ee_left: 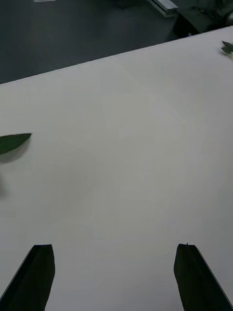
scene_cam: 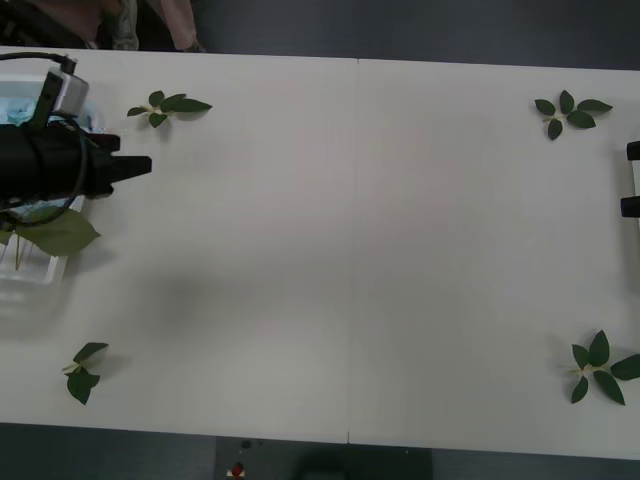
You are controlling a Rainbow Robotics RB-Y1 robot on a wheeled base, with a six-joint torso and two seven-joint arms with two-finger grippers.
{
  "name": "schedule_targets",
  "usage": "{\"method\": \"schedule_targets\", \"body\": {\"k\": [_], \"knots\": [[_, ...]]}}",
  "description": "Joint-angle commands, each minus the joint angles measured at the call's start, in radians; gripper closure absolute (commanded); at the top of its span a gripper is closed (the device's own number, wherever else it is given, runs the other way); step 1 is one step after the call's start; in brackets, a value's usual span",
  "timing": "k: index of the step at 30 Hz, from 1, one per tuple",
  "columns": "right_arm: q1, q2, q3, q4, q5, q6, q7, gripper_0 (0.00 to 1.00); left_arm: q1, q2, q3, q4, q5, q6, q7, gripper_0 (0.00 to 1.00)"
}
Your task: Put the red flowers into the right box and the blue flowers into the left box
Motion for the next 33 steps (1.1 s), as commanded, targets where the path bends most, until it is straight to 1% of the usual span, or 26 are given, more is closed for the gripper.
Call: {"method": "schedule_targets", "body": {"k": [1, 5, 8, 15, 22, 33], "knots": [[-0.014, -0.039, -0.002, -0.017, -0.01, 0.004, 0.021, 0.0, -0.113, 0.03, -0.168, -0.096, -0.016, -0.103, 0.021, 0.29], [-0.014, -0.039, -0.002, -0.017, -0.01, 0.004, 0.021, 0.0, -0.15, 0.058, -0.307, -0.204, -0.022, -0.206, 0.031, 0.29], [-0.014, -0.039, -0.002, -0.017, -0.01, 0.004, 0.021, 0.0, -0.164, 0.081, -0.346, -0.279, -0.006, -0.211, 0.038, 0.29], [-0.014, -0.039, -0.002, -0.017, -0.01, 0.004, 0.021, 0.0, -0.164, 0.136, -0.379, -0.428, 0.027, -0.204, 0.053, 0.29], [-0.014, -0.039, -0.002, -0.017, -0.01, 0.004, 0.021, 0.0, -0.164, 0.18, -0.389, -0.443, 0.077, -0.203, 0.056, 0.29], [-0.014, -0.039, -0.002, -0.017, -0.01, 0.004, 0.021, 0.0, -0.162, 0.183, -0.389, -0.443, 0.103, -0.203, 0.054, 0.29]]}}
